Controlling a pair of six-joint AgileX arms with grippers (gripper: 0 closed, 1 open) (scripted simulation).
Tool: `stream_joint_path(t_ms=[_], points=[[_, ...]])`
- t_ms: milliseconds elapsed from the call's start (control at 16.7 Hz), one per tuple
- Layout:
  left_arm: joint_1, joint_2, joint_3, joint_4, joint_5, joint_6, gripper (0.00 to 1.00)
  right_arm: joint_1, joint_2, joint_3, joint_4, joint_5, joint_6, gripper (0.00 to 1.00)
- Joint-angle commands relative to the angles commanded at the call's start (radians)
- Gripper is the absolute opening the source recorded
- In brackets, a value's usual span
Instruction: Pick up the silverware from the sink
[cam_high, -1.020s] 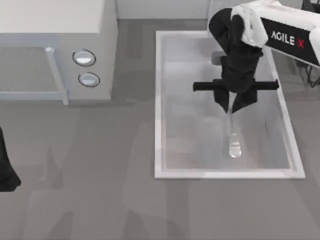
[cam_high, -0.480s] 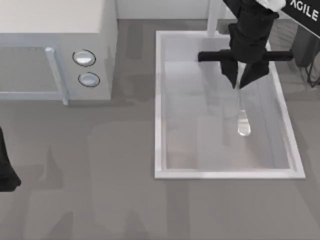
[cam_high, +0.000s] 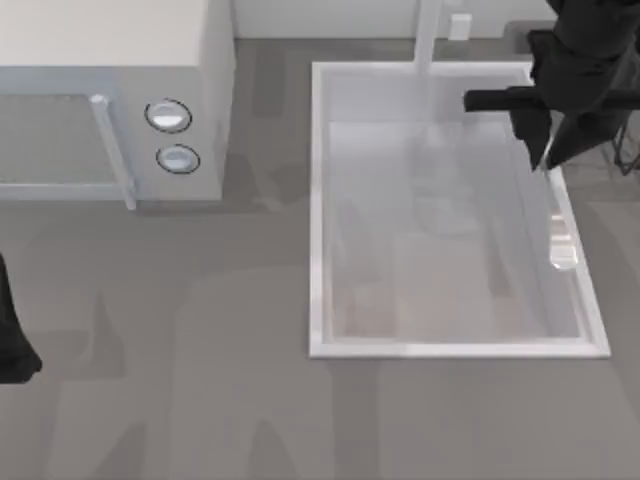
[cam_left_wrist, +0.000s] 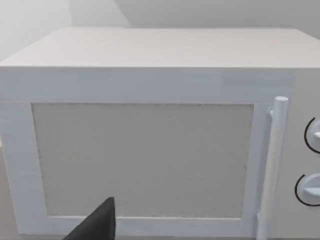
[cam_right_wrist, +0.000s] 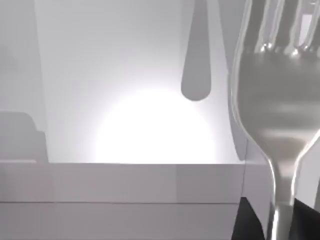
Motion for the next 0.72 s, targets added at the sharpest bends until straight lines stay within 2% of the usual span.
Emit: stream_joint_path(t_ms=[480,720], points=[[0.000,0.000,0.000,0.000,0.000,0.000,1.00,-0.233,-0.601,-0.624,-0.008,-0.012,-0.237,0.00],[0.000,0.000,0.000,0.000,0.000,0.000,1.00,-0.317,-0.785,-0.809,-0.011,-0.016,-0.323,0.00]])
